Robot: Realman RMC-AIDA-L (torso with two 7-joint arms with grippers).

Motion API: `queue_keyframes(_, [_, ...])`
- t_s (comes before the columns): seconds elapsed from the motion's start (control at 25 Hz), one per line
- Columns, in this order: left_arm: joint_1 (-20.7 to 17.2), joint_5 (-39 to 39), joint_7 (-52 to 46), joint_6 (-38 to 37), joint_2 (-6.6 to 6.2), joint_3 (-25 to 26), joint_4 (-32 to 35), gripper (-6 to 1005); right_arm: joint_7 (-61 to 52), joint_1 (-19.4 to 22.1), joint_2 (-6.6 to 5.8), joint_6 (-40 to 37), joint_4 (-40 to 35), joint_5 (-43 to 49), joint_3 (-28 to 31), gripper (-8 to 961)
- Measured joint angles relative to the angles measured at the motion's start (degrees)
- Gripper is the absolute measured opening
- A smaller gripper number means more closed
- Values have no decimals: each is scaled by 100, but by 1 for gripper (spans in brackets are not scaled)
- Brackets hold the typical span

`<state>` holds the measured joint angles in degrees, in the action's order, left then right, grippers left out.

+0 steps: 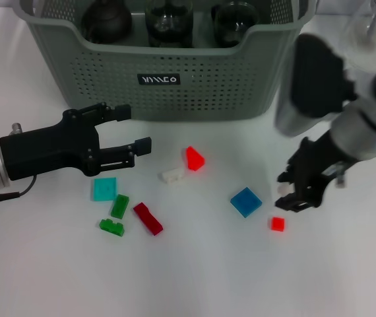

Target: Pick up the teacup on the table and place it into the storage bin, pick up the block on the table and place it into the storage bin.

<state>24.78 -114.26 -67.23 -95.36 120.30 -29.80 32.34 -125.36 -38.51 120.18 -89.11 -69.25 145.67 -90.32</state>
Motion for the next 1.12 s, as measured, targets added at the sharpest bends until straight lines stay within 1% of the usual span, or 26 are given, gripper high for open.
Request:
queue_keyframes(0.08, [0,0,0,-1,-4,1,5,828,58,84,-11,-443,-346,30,428,454])
queue_keyframes(0.2, [0,0,0,0,-7,0,15,827,198,123,-23,-1156,-1008,-132,1297,463])
queue_keyframes(0.28, [-1,0,0,2,-7,1,16,827,277,10,-21,-1663,-1450,-523,2092,469])
queue_keyframes(0.36, [-1,0,0,1,-7,6,18,827,259,-228,-58,-2046,-1691,-1066,2918,475])
queue_keyframes(0.44, [0,0,0,1,-7,7,23,827,107,-580,-164,-2330,-1734,-1757,3773,481])
queue_keyframes(0.48, [0,0,0,1,-7,2,24,827,18,-712,-236,-2381,-1691,-2011,4043,485])
queue_keyframes(0.56, [0,0,0,0,-7,-3,26,828,-265,-1046,-501,-2319,-1462,-2683,4628,491])
queue_keyframes(0.64, [1,0,0,2,-7,-2,26,828,-447,-1301,-764,-1994,-1122,-3054,4861,497])
queue_keyframes(0.68, [2,0,0,0,-7,-1,24,828,-487,-1403,-888,-1740,-927,-3074,4880,500])
queue_keyframes(0.72, [4,0,0,1,-7,0,19,828,-502,-1507,-1016,-1399,-714,-3043,4848,503])
queue_keyframes(0.76, [8,0,0,1,-7,2,17,828,-430,-1660,-1163,-785,-296,-2762,4657,506])
queue_keyframes(0.8, [11,0,0,0,-7,3,15,828,-430,-1660,-1163,-785,-296,-2762,4657,509])
queue_keyframes(0.84, [13,0,0,0,-7,7,14,828,-369,-1723,-1194,-522,-133,-2594,4555,512])
queue_keyframes(0.92, [20,1,0,1,-7,15,13,828,-186,-1866,-1185,119,169,-2123,4303,518])
queue_keyframes(0.96, [31,12,0,1,-4,18,11,828,-102,-1917,-1161,395,295,-1911,4185,521])
queue_keyframes(1.12, [53,27,-13,1,0,25,10,828,207,-2151,-959,1618,975,-1233,3660,533])
